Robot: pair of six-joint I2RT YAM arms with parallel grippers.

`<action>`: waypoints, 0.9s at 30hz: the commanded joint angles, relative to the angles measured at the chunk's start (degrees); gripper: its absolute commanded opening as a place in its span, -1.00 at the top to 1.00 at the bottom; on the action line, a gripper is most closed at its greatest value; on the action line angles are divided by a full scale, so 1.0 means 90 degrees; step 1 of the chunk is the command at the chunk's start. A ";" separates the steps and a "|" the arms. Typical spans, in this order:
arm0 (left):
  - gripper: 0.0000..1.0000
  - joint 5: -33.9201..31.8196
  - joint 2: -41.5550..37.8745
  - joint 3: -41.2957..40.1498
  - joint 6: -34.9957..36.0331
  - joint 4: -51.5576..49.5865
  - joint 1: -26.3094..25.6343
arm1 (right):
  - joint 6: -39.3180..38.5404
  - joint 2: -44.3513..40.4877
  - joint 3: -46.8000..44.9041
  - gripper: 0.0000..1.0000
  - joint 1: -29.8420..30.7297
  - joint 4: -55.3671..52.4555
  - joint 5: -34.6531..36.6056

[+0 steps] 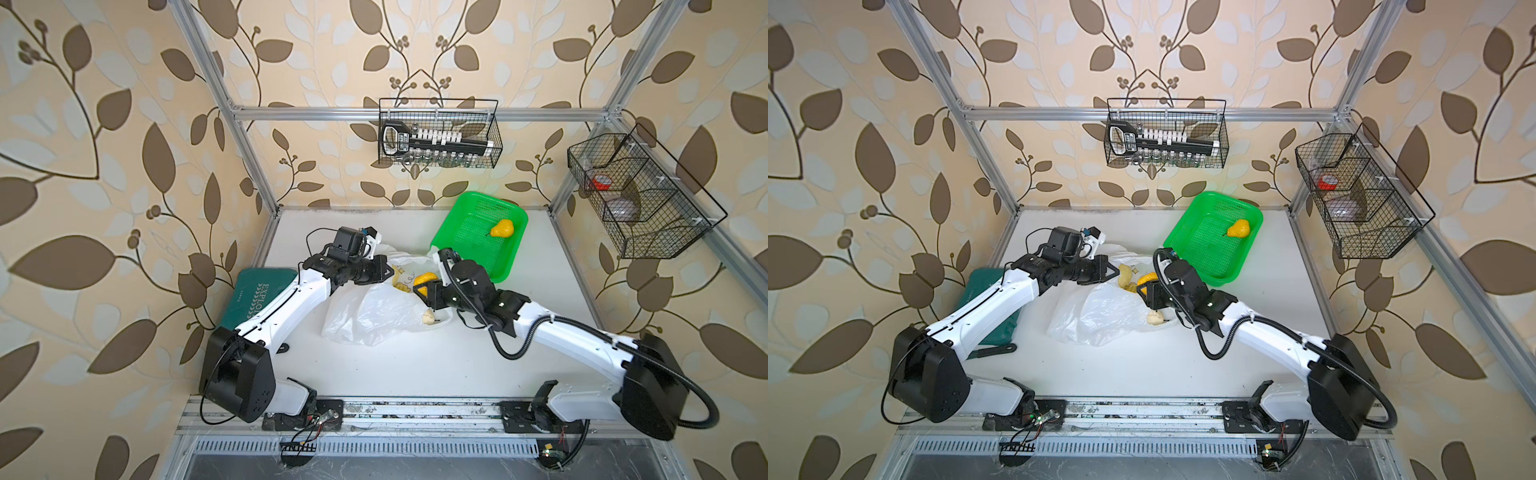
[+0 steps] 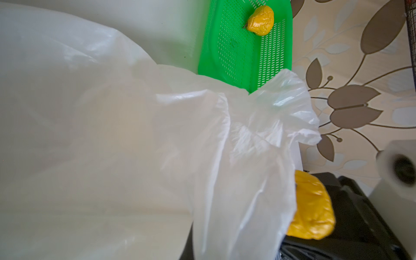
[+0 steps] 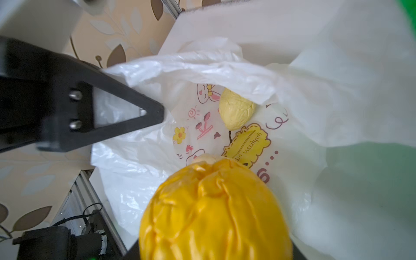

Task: Place the pears into plastic bags & tie knots
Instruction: Place the pear in the plastic bag.

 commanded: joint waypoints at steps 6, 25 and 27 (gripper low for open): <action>1.00 0.0173 -0.0130 -0.0060 0.0141 0.0111 0.0015 | -0.0384 0.1643 0.1767 0.31 -0.0116 -0.0054 -0.0437; 1.00 0.0064 -0.0207 -0.0120 -0.0050 0.0296 0.0010 | -0.0666 -0.0052 0.1577 -0.76 -0.1343 -0.1461 -0.0638; 1.00 0.0073 -0.0226 -0.0178 -0.0081 0.0365 0.0014 | -0.0524 -0.0265 0.1494 -0.75 -0.1925 -0.1695 -0.0006</action>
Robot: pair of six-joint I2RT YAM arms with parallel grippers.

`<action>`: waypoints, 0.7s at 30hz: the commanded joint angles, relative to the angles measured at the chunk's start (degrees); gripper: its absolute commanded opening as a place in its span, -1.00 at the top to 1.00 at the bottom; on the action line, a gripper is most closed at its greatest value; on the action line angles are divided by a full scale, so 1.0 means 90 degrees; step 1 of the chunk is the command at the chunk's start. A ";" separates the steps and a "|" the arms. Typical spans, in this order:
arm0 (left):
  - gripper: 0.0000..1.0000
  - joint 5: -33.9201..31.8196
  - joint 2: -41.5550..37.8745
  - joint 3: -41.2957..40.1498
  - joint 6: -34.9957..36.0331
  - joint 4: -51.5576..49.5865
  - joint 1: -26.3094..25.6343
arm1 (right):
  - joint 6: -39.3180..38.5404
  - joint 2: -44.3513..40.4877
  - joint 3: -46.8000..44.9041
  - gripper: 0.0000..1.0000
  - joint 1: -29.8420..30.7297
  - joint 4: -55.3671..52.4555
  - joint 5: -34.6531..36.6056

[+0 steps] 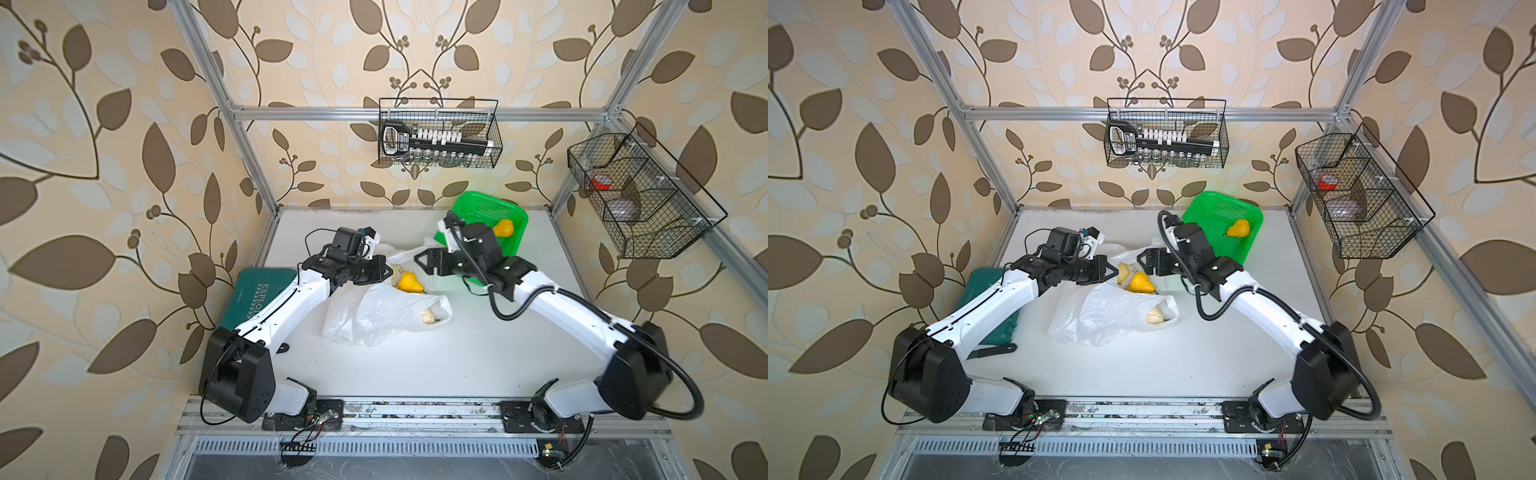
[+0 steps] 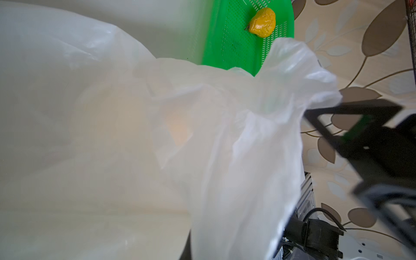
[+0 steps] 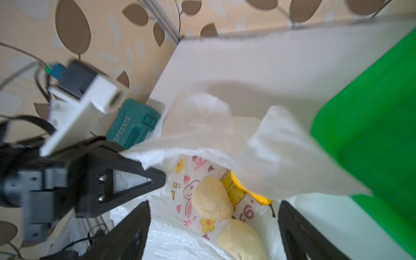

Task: Place the pears into plastic bags & tie knots
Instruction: Place the pear in the plastic bag, then pick up the pear from the basket.

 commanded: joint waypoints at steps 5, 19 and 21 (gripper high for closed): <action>1.00 0.0130 -0.0195 -0.0118 -0.0116 0.0368 -0.0021 | 0.0434 0.0780 0.0207 -0.75 -0.1849 -0.0425 0.2452; 1.00 0.0364 0.0004 -0.0011 -0.0226 0.0519 -0.0026 | 0.0121 0.6411 0.6351 -0.77 -0.2820 -0.2151 0.4357; 1.00 0.0411 0.0045 0.0020 -0.0243 0.0525 -0.0021 | 0.0069 0.6909 0.6978 -0.78 -0.2865 -0.2463 0.4585</action>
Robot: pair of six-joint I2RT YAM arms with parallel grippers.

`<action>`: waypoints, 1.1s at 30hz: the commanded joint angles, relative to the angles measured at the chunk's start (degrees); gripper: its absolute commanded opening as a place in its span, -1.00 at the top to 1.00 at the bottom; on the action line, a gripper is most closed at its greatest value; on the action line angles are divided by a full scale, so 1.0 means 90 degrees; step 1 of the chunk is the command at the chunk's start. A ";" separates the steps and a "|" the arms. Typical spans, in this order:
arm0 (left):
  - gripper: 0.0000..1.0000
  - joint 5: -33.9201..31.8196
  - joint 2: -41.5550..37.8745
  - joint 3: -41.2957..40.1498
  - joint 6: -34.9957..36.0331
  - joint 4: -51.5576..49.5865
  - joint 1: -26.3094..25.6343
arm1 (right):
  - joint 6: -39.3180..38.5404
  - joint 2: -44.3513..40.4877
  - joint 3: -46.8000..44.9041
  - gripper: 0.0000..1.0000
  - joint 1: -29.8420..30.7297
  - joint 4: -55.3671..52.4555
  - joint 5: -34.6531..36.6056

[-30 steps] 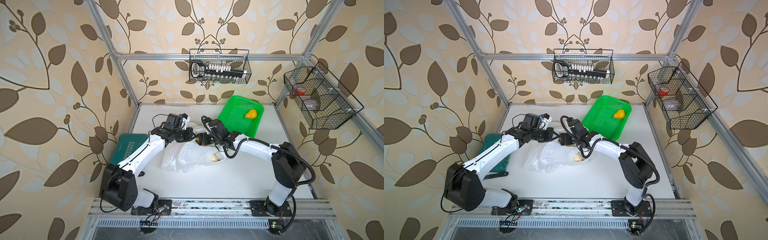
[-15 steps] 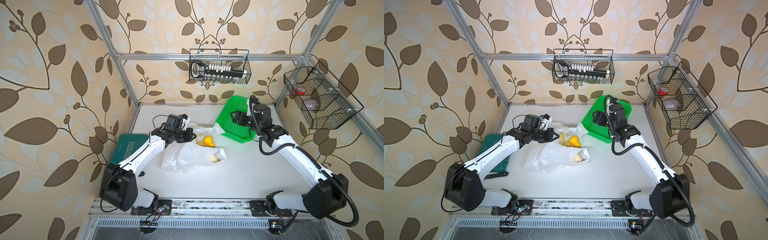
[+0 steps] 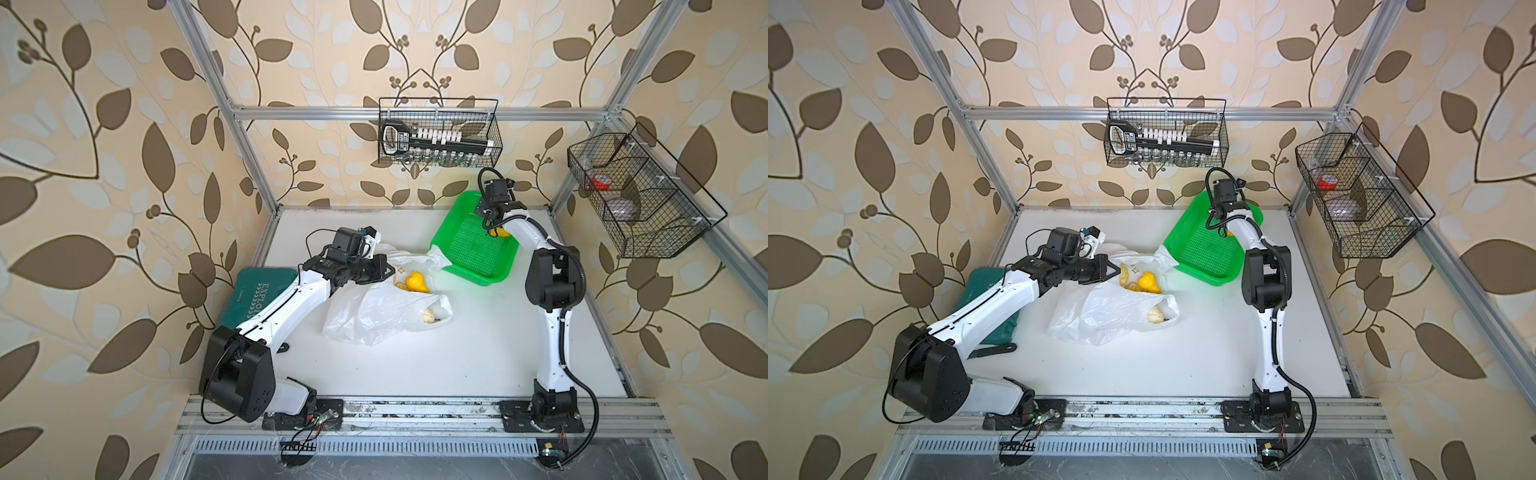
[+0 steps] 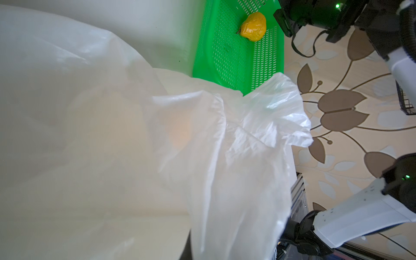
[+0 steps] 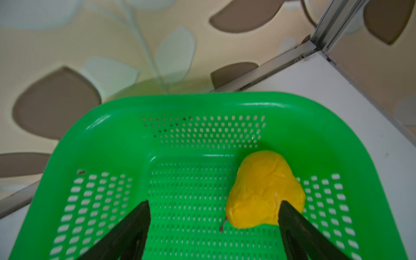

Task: Place the pears into plastic bags & tie knots
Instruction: Pick up the pear from the basket.

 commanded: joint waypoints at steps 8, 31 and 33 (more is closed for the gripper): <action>1.00 0.0283 -0.0002 0.0119 -0.0099 0.0204 -0.0021 | -0.0154 0.0984 0.0802 -0.78 -0.0250 -0.1036 0.1093; 1.00 0.0020 -0.0116 0.0051 -0.0001 0.0057 -0.0024 | -0.0088 -0.1111 -0.1945 0.34 -0.0161 0.0424 -0.0975; 1.00 -0.0015 -0.0115 0.0074 0.0027 0.0038 -0.0021 | -0.0013 -0.1849 -0.2678 0.34 -0.0040 0.0760 -0.1095</action>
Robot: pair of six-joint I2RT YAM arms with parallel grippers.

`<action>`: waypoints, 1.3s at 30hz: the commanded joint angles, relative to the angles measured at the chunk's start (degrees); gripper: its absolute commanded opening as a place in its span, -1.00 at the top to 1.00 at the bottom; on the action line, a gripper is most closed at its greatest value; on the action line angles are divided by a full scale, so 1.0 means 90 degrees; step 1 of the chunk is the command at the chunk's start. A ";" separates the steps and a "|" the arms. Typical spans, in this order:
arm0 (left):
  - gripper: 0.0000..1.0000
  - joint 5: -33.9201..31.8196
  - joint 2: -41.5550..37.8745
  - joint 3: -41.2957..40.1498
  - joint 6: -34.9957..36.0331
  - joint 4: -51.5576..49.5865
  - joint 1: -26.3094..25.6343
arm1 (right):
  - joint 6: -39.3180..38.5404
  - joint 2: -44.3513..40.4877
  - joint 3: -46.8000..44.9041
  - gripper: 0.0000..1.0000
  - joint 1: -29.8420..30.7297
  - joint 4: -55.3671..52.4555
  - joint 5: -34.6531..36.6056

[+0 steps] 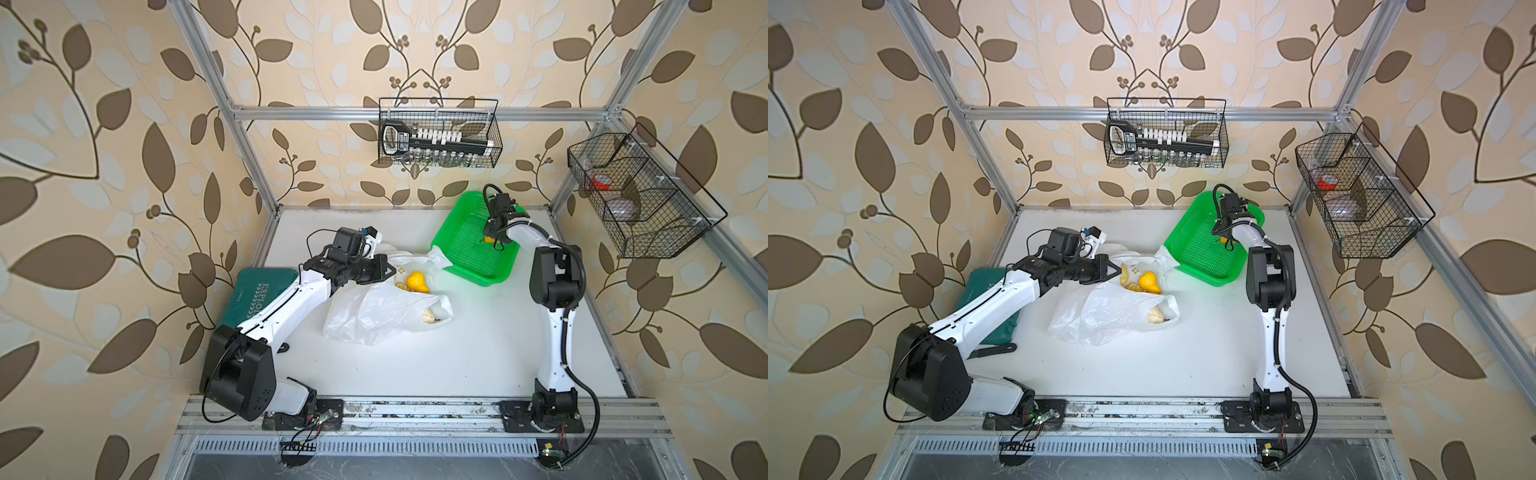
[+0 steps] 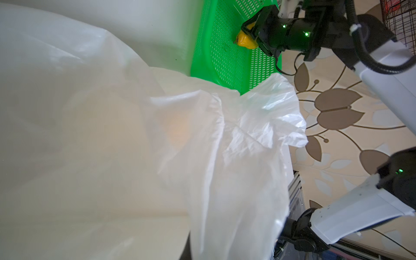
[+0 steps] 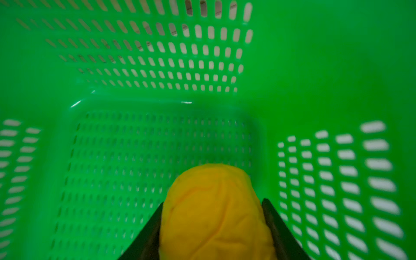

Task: Place the pears into plastic bags & tie knots
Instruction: Pick up the pear from the basket, then place the pear in the plastic bag.

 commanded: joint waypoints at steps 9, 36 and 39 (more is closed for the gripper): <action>1.00 -0.0200 -0.0048 0.0092 0.0077 0.0027 -0.0027 | 0.0955 -0.4956 -0.4254 0.30 0.0958 0.1690 -0.1632; 1.00 -0.0217 -0.0083 0.0079 0.0125 -0.0124 -0.0031 | 0.2234 -0.3444 -0.4017 -0.23 0.3995 0.2800 -0.3198; 1.00 -0.0218 -0.0068 0.0120 0.0116 -0.0123 -0.0037 | 0.1867 -0.3419 -0.3780 -0.72 0.4034 0.2376 -0.3319</action>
